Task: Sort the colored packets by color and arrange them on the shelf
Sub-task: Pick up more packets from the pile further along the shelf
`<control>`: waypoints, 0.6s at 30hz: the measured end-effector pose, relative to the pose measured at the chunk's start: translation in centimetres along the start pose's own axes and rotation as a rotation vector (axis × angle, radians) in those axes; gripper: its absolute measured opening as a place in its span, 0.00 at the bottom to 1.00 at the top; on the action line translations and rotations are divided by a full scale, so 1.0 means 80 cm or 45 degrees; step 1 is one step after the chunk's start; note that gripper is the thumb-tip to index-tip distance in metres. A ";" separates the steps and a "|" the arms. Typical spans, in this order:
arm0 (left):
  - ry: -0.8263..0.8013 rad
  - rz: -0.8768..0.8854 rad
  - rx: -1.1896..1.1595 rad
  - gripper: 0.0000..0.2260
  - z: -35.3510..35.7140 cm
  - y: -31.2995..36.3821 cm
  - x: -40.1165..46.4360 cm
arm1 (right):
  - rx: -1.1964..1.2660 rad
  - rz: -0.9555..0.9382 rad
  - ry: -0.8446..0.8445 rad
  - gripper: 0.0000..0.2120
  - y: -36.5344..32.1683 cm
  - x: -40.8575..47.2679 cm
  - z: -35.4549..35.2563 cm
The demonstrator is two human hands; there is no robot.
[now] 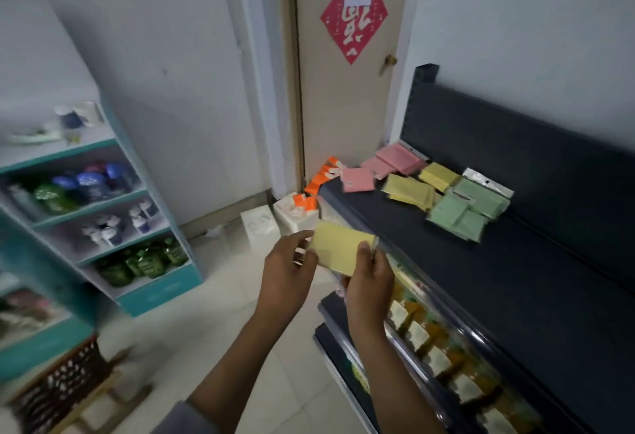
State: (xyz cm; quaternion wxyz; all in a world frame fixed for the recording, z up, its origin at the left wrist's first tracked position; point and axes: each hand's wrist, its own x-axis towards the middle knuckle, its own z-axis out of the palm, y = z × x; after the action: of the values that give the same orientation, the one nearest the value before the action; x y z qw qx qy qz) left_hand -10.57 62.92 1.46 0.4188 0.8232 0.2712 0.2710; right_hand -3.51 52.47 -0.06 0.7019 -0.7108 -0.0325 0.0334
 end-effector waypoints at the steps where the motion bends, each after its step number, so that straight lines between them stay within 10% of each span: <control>1: 0.014 -0.013 -0.005 0.15 -0.009 -0.008 0.002 | -0.001 0.009 -0.023 0.15 0.004 -0.002 0.012; 18: -0.134 -0.098 -0.091 0.19 -0.034 -0.036 0.104 | -0.063 0.052 -0.054 0.17 0.009 0.093 0.105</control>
State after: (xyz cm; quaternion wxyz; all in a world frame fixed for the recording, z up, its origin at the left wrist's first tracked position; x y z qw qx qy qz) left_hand -7.18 71.44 2.27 0.4716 0.8098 0.2704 0.2208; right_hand 3.09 61.54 -0.94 0.6824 -0.7276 -0.0339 0.0621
